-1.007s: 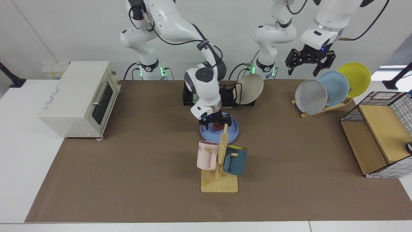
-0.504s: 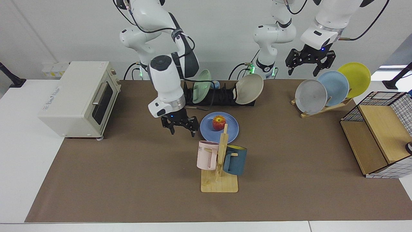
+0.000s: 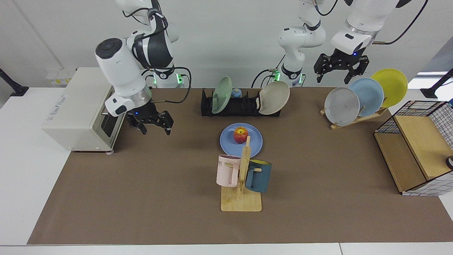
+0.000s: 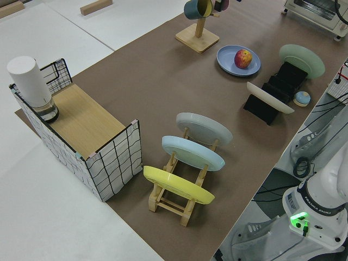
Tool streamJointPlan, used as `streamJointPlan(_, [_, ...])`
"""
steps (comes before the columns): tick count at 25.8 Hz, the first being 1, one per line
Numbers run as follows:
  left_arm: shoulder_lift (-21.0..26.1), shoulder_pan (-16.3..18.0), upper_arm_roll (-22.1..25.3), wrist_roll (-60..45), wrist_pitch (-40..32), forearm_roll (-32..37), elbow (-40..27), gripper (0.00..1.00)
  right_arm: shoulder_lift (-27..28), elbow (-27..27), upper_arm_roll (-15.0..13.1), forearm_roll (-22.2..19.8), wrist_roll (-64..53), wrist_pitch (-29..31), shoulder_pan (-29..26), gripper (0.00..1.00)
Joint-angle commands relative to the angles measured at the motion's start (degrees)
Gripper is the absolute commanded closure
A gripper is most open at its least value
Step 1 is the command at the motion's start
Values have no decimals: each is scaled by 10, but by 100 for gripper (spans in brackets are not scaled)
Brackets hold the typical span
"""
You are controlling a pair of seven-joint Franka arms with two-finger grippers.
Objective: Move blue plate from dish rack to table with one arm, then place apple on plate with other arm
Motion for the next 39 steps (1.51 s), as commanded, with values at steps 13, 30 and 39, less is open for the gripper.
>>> streamJointPlan(13, [-8, -5, 5, -6, -5, 7, -6, 0, -113, -3, 4, -54, -101, -161, -110, 0])
streamJointPlan(30, [-8, -5, 5, -6, -5, 7, -6, 0, -120, 1, 12, -87, -94, -142, -99, 0])
streamJointPlan(39, [-8, -5, 5, -6, -5, 7, -6, 0, -119, 0, 13, -87, -95, -133, -104, 0])
